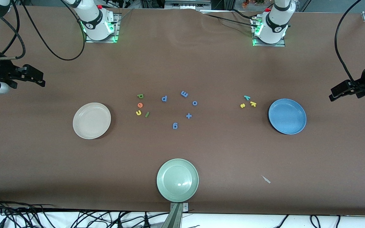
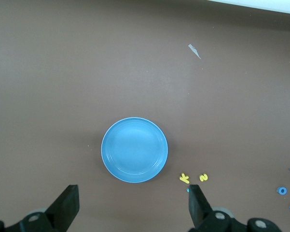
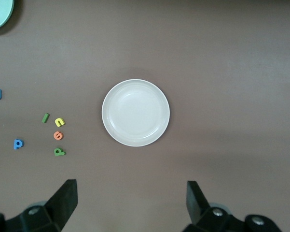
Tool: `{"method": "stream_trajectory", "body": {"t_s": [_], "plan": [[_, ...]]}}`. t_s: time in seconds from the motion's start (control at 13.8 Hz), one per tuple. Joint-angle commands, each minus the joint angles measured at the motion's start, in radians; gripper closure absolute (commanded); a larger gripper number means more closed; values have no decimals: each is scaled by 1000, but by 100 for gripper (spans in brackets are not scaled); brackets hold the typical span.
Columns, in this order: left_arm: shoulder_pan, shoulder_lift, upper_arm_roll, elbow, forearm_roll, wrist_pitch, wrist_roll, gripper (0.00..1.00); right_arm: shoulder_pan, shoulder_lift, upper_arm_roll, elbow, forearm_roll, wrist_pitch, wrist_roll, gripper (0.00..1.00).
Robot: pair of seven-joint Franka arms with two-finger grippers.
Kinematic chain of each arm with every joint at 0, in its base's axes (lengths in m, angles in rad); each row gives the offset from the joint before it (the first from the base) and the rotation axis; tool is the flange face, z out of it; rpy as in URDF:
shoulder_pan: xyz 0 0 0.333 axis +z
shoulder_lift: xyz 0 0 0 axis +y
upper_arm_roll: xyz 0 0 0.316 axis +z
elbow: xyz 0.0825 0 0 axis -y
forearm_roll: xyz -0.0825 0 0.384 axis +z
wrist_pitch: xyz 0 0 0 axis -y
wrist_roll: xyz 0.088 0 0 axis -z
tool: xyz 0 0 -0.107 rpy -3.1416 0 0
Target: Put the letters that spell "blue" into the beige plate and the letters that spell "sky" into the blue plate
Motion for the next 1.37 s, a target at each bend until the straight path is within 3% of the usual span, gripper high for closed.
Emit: {"method": "stream_trajectory", "body": {"t_s": [0.0, 1.3], "plan": [[0, -16, -1, -15, -1, -10, 3, 0, -8, -1, 5, 12, 0, -7, 11, 0], [0, 3, 0, -18, -1, -10, 15, 0, -9, -1, 3, 9, 8, -19, 12, 0]]}}
